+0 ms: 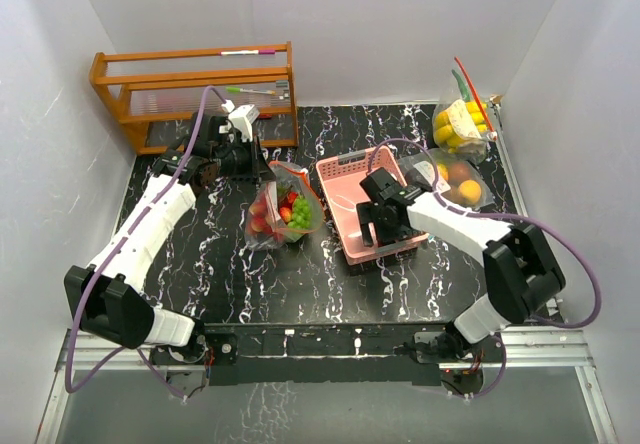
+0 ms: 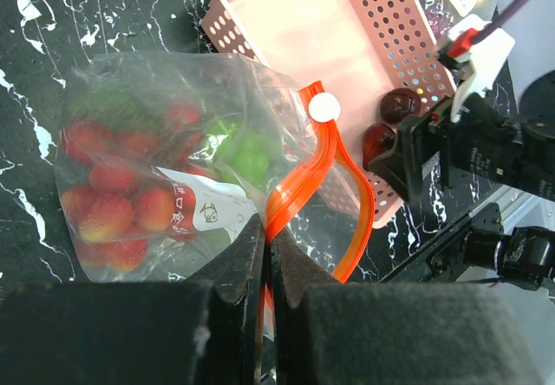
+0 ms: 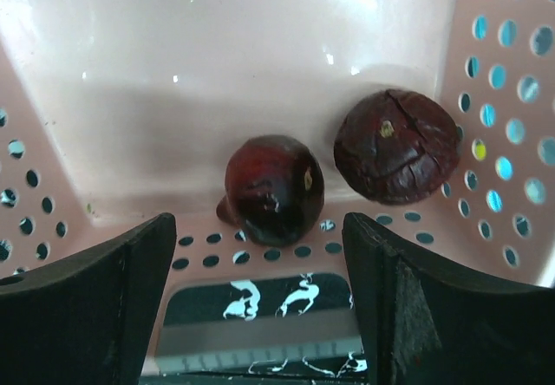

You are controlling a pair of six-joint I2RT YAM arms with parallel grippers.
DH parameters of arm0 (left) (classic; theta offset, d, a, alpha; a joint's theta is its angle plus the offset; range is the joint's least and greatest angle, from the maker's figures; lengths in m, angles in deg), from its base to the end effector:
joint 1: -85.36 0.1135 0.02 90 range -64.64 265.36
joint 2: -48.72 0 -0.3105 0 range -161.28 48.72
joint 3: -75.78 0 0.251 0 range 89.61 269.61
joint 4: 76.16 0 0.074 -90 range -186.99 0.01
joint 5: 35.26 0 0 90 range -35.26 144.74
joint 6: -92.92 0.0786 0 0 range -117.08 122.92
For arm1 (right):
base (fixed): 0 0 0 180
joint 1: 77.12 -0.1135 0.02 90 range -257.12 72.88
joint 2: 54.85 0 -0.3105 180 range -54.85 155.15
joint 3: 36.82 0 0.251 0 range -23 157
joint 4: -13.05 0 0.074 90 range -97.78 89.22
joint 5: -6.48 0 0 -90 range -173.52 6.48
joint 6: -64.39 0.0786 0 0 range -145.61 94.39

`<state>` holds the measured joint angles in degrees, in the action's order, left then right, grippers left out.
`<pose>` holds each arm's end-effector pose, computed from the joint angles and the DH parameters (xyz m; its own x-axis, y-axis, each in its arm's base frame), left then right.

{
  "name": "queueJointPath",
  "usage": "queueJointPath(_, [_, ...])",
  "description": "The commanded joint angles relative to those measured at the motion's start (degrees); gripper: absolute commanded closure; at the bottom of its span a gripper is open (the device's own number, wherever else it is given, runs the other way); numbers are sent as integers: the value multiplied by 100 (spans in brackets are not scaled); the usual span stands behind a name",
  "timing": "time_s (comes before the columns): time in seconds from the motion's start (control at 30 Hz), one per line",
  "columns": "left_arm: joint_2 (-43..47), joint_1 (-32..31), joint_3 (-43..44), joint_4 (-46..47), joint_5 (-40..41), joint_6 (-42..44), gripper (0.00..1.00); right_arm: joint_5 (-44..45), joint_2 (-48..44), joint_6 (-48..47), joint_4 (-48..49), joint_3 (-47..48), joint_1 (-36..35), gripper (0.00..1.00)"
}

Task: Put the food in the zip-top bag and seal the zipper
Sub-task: Place the fake fruit in the zipper food storage bag.

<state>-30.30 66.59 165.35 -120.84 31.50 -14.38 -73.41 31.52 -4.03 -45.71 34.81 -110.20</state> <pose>0.3012 -0.1351 0.3822 -0.6871 -0.0551 -0.7245 0.4196 0.7840 -0.4575 0.2472 0.1446 0.2144 -0.9294 -0.1732 -0.3260 -0.1653 0.9849 -0.0521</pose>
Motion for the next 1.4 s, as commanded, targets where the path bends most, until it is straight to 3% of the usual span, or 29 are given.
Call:
queueJointPath(0.0, [229, 13, -12, -18, -84, 85, 100, -23, 317, -116, 460, -25, 12, 21])
queueJointPath(0.17, [239, 13, 32, -101, 27, 146, 100, 35, 499, -73, 663, -139, 20, 24])
queueJointPath(0.4, [215, 11, 2, -90, 20, 148, 100, 22, 575, -57, 783, -92, 44, 58])
queueJointPath(0.5, [204, 10, 27, -102, 39, 157, 100, 112, 352, -41, 792, 45, 50, 64])
queueJointPath(0.7, [178, 11, 28, -94, 50, 157, 100, 125, -225, -269, 832, 863, 57, 65])
queueJointPath(1.0, [101, 9, 3, -19, 50, 132, 100, -1402, -690, -350, 1641, 1922, -293, 67])
queueJointPath(1.2, [89, 13, -21, 68, -37, 87, 100, -1653, -296, -434, 2101, 2383, -935, 66])
queueJointPath(1.37, [89, 6, 2, 80, -44, 86, 100, -1816, 215, -463, 2342, 2513, -1185, 56])
